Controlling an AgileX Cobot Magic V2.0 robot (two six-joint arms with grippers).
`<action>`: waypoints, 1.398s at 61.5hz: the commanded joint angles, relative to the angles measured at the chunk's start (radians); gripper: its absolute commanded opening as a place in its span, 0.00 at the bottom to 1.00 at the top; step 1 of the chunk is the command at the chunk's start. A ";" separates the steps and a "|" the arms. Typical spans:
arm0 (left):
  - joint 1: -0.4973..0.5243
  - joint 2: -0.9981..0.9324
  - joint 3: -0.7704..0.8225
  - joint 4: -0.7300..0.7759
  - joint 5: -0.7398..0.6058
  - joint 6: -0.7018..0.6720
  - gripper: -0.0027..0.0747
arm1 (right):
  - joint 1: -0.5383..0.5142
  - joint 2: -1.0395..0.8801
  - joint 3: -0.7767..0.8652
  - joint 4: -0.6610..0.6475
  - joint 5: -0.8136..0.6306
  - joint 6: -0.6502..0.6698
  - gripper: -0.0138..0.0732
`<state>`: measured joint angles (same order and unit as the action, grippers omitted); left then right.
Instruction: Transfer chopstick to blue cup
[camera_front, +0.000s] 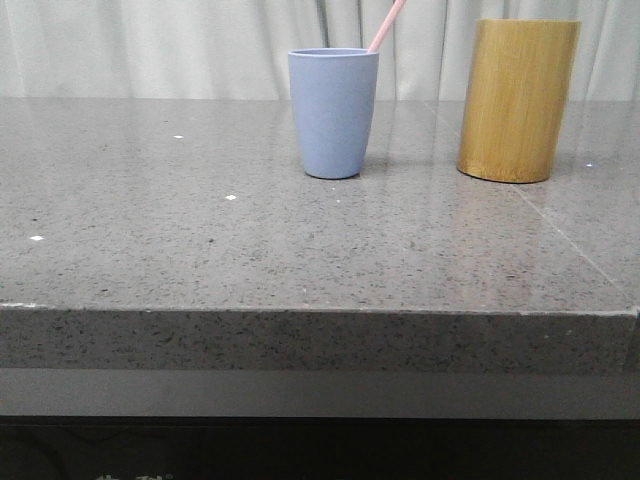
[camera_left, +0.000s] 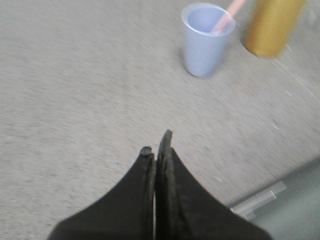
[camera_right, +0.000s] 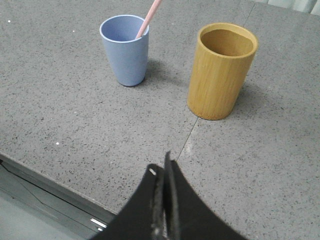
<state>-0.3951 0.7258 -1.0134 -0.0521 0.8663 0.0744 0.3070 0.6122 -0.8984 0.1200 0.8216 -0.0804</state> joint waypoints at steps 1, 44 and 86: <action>0.074 -0.104 0.120 -0.007 -0.237 -0.006 0.01 | -0.005 0.001 -0.025 -0.008 -0.070 -0.003 0.08; 0.373 -0.755 1.025 -0.107 -0.921 -0.006 0.01 | -0.005 0.002 -0.025 -0.008 -0.069 -0.003 0.08; 0.373 -0.753 1.029 -0.009 -0.927 -0.095 0.01 | -0.005 0.002 -0.025 -0.008 -0.069 -0.003 0.08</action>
<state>-0.0242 -0.0040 0.0035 -0.0652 0.0287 -0.0088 0.3070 0.6122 -0.8984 0.1178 0.8216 -0.0804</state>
